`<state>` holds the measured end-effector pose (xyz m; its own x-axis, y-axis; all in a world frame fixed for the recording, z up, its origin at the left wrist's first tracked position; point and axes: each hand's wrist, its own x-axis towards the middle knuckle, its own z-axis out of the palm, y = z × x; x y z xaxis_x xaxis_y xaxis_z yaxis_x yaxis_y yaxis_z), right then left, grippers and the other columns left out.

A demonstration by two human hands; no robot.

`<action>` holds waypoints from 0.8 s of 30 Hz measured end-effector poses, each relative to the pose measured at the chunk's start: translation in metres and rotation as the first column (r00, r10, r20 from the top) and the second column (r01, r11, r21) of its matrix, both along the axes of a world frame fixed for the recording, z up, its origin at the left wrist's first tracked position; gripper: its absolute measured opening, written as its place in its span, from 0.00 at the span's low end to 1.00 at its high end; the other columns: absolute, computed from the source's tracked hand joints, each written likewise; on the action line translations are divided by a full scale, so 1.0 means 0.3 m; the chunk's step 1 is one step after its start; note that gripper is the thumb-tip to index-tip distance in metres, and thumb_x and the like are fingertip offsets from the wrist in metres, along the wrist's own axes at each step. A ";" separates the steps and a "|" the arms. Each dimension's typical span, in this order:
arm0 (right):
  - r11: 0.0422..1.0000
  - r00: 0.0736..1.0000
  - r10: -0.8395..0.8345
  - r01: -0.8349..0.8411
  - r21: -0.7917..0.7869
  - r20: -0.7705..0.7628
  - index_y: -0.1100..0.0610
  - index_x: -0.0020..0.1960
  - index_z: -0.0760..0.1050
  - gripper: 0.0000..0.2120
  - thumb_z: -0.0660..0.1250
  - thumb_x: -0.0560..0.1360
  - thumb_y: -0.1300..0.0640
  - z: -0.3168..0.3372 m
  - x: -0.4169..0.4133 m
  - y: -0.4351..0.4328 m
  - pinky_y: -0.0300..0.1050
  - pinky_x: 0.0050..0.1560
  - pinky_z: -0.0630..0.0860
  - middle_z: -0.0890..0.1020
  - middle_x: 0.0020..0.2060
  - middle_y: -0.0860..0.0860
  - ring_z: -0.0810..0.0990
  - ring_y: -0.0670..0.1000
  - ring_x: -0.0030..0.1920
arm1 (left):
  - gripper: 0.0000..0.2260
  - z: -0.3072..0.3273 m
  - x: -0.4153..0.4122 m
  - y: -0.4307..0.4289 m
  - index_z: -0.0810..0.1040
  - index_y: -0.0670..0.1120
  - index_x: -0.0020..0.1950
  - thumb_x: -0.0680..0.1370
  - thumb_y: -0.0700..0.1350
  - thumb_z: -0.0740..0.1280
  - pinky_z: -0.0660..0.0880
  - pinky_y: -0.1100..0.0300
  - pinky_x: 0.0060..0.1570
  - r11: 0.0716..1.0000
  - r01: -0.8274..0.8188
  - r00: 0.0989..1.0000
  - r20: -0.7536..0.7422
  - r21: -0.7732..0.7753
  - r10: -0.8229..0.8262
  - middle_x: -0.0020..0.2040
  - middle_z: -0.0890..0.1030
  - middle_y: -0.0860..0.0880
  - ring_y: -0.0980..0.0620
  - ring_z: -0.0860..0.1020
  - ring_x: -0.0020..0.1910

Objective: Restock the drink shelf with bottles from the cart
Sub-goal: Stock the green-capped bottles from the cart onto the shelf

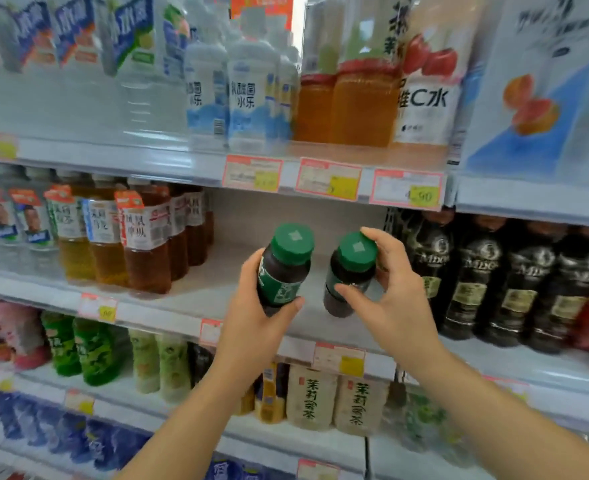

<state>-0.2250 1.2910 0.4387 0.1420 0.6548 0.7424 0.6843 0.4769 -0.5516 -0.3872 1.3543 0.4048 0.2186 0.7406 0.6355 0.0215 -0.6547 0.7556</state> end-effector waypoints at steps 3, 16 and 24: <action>0.995 0.999 -0.025 0.022 -0.098 -0.028 0.43 0.66 0.62 0.32 0.72 0.70 0.62 -0.001 0.054 0.048 0.28 0.60 0.69 0.73 0.56 0.37 0.72 0.37 0.59 | 0.32 -0.006 0.054 0.026 0.59 0.68 0.58 0.72 0.37 0.71 0.67 0.81 0.44 0.999 0.014 1.000 -0.018 -0.030 -0.015 0.54 0.69 0.71 0.80 0.69 0.51; 0.917 0.937 -0.340 0.311 -0.248 -0.083 0.56 0.71 0.59 0.29 0.67 0.74 0.61 0.041 0.152 0.303 0.37 0.54 0.66 0.75 0.63 0.55 0.73 0.56 0.63 | 0.29 0.028 0.115 0.208 0.61 0.59 0.64 0.72 0.41 0.72 0.67 0.81 0.43 0.975 0.143 0.972 -0.161 -0.167 -0.170 0.54 0.71 0.68 0.76 0.70 0.50; 0.890 0.927 -0.370 0.336 -0.309 -0.057 0.56 0.72 0.57 0.31 0.67 0.74 0.62 0.049 0.171 0.341 0.44 0.66 0.64 0.70 0.68 0.55 0.67 0.56 0.69 | 0.27 0.011 0.132 0.273 0.63 0.58 0.63 0.72 0.42 0.73 0.68 0.67 0.49 0.915 0.243 0.941 -0.149 -0.322 -0.303 0.53 0.74 0.64 0.66 0.73 0.52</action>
<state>-0.1738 1.3933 0.4534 0.4743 0.7287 0.4939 0.7034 0.0237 -0.7104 -0.3475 1.4363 0.4083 0.5345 0.7810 0.3230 0.0376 -0.4038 0.9141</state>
